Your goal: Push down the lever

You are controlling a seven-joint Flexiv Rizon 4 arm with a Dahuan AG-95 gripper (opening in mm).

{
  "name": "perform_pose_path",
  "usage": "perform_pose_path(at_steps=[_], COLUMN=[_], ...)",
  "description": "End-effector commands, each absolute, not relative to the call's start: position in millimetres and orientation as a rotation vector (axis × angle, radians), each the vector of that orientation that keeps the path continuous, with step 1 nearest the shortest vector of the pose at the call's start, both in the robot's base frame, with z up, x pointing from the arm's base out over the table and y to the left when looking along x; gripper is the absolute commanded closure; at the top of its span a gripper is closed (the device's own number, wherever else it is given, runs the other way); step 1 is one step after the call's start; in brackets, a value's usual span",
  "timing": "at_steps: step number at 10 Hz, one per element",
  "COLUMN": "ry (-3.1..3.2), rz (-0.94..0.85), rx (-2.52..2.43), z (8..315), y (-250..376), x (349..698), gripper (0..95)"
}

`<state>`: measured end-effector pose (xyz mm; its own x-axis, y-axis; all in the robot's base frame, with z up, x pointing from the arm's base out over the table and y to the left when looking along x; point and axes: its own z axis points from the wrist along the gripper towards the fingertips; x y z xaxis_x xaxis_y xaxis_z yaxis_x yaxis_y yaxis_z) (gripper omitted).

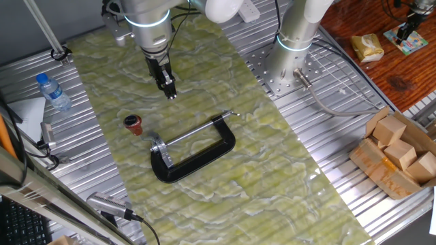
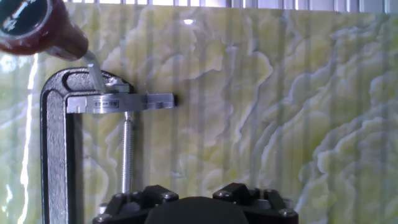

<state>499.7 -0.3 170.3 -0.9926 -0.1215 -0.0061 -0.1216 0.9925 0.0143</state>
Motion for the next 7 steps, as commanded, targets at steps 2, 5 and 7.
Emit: perform_pose_path(at_steps=[2,5,7], ry=[3.109,3.101,3.098], rz=[0.055,0.006,0.008], rx=[-0.45,-0.525,-0.54], z=[170.0,169.5,170.5], y=[-0.1,-0.2,0.2], x=[500.0,500.8,500.3], gripper=[95.0,95.0,95.0])
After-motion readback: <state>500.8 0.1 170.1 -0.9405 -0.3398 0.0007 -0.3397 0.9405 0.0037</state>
